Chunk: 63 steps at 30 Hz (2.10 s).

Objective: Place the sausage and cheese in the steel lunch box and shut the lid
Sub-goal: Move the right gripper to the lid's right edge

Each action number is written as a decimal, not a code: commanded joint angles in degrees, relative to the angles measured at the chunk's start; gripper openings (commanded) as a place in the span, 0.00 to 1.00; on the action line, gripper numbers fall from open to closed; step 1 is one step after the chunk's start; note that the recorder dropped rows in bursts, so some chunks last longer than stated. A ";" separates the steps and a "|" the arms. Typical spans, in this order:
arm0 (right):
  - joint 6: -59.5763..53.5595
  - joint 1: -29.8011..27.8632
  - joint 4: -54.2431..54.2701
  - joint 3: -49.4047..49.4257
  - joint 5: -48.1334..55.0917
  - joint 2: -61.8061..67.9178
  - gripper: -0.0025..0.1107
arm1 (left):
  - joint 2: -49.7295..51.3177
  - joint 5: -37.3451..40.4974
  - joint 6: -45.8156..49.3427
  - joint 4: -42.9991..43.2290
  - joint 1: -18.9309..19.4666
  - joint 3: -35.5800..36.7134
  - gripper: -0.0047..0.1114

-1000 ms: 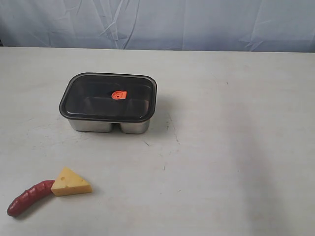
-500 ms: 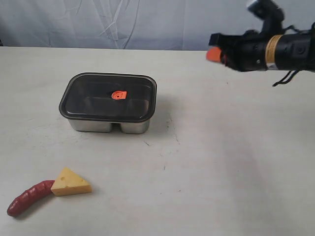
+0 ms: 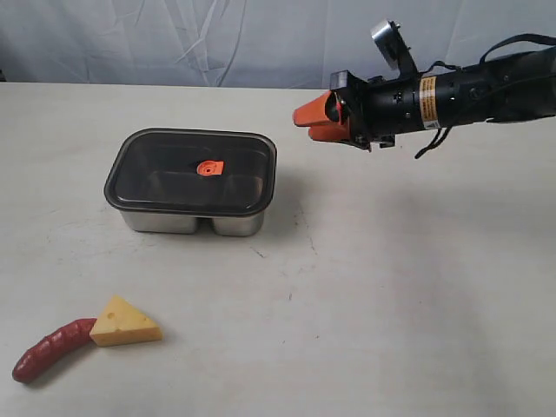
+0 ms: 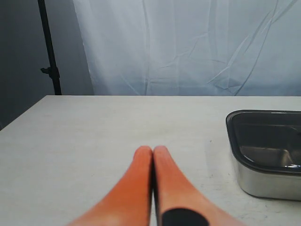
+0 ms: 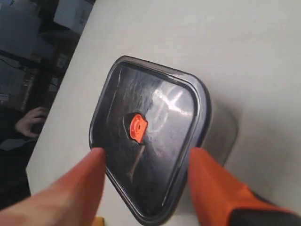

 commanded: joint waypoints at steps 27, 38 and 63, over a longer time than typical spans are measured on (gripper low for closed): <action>5.61 3.61 2.49 -9.20 4.80 11.95 0.53 | -0.29 -0.73 0.03 -0.02 0.01 0.20 0.04; 1.37 6.98 6.39 -10.42 7.13 11.95 0.53 | -0.29 -0.73 0.03 -0.02 0.01 0.20 0.04; 1.48 6.98 6.06 -10.42 -2.66 11.61 0.53 | -0.29 0.11 0.03 -0.03 0.01 0.20 0.04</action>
